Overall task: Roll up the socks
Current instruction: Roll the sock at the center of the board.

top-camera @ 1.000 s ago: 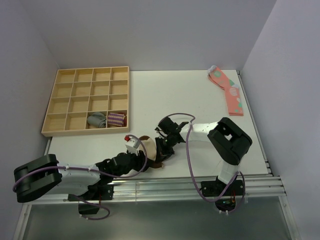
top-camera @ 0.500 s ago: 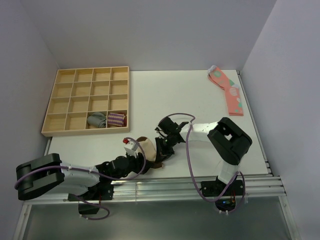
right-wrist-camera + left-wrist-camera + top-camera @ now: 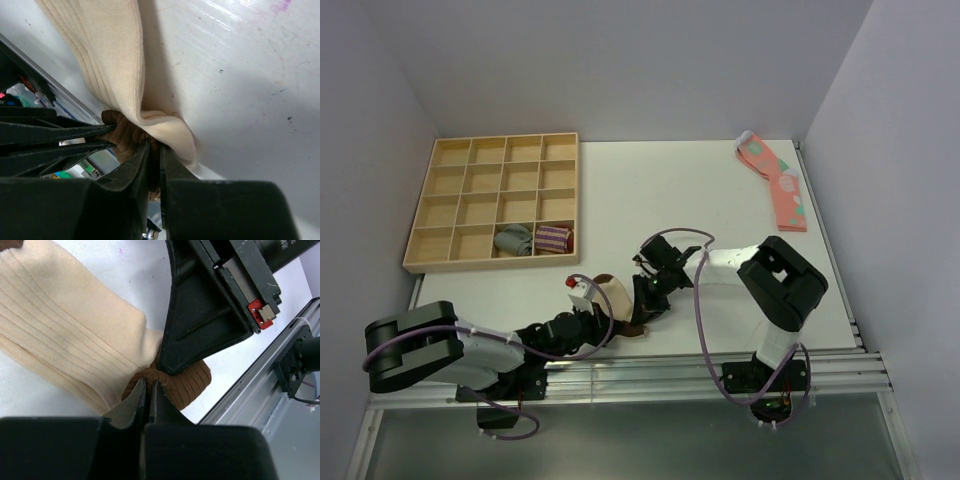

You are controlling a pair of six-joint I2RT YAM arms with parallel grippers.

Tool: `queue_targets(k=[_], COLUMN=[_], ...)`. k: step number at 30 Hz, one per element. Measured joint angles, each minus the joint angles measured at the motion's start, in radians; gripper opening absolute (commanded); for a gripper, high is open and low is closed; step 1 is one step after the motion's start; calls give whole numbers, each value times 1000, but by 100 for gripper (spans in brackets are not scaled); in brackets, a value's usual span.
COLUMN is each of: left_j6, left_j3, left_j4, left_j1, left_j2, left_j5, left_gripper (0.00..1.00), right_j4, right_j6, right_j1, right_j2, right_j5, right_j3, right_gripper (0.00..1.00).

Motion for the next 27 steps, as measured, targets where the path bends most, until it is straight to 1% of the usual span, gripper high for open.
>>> queue_targets(k=[1, 2, 4, 5, 9, 13, 16, 18, 23, 27], left_j6=[-8, -14, -25, -37, -74, -102, -116, -123, -131, -133], left_j3=[2, 5, 10, 13, 18, 20, 21, 21, 21, 21], left_j4=[5, 6, 11, 14, 48, 89, 119, 134, 152, 151], left_j1=[0, 0, 0, 0, -2, -2, -2, -2, -2, -2], left_j2=[8, 15, 31, 40, 78, 117, 144, 156, 170, 170], left_j5=[-4, -8, -15, -16, -9, 1, 6, 11, 16, 16], left_gripper=[0, 0, 0, 0, 0, 0, 0, 0, 0, 0], right_j4=[8, 16, 33, 42, 73, 52, 35, 37, 69, 123], right_j6=[5, 9, 19, 25, 48, 42, 14, -8, -60, -88], right_j1=[0, 0, 0, 0, 6, 16, 13, 11, 10, 9], right_j2=[-5, -9, -23, -36, -134, -264, -307, -319, -303, -223], right_j5=[1, 2, 8, 16, 98, 268, 370, 412, 443, 425], right_j3=[-6, -13, -28, -38, -107, -165, -167, -165, -156, -115], right_gripper=[17, 24, 29, 33, 41, 47, 49, 50, 53, 53])
